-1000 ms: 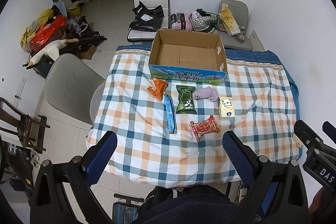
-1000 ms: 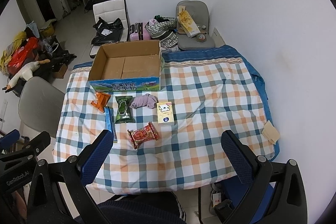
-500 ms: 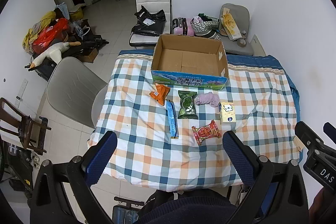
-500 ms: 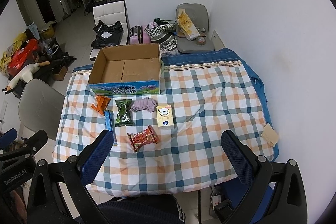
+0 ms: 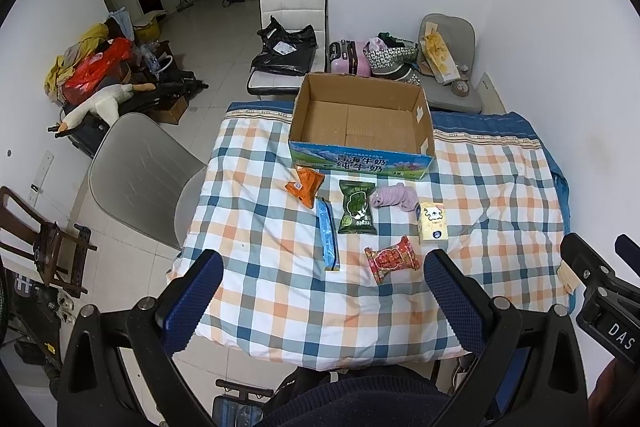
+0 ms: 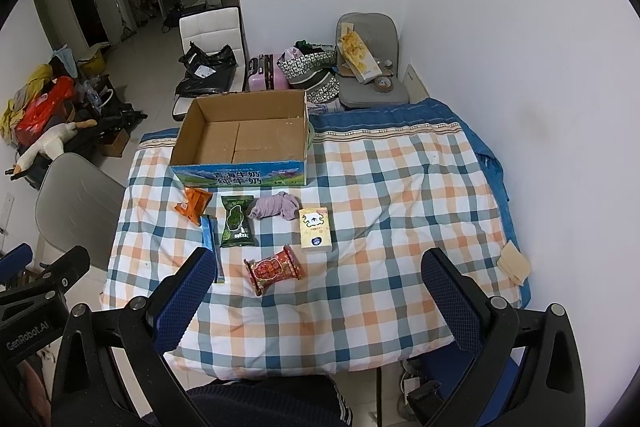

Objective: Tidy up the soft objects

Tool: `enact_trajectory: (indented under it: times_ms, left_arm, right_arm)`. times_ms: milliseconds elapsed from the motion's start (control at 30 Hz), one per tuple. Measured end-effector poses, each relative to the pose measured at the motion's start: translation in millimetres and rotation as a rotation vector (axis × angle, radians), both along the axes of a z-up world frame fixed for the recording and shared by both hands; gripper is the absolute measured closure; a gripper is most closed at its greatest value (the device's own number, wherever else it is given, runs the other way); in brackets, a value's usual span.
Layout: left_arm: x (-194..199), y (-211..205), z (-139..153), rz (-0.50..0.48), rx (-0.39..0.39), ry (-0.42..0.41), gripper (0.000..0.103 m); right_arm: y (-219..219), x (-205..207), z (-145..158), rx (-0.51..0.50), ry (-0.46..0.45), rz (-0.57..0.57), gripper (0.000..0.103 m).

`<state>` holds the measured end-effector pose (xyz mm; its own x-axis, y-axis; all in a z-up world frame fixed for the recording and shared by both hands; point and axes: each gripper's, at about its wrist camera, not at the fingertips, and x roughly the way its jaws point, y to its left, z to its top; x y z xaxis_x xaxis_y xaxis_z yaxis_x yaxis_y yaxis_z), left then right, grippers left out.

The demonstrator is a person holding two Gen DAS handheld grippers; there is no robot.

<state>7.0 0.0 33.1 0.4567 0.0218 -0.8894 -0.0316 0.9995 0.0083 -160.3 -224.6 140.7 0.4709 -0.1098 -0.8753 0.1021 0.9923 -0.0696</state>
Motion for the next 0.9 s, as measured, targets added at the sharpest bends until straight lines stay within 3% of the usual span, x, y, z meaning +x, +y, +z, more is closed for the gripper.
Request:
enact_trajectory:
  times_ms: [900]
  left_arm:
    - [-2.8, 3.3, 1.0, 0.000, -0.001, -0.009, 0.000]
  right_arm:
    - [1.0, 0.4, 3.3, -0.005, -0.017, 0.001, 0.000]
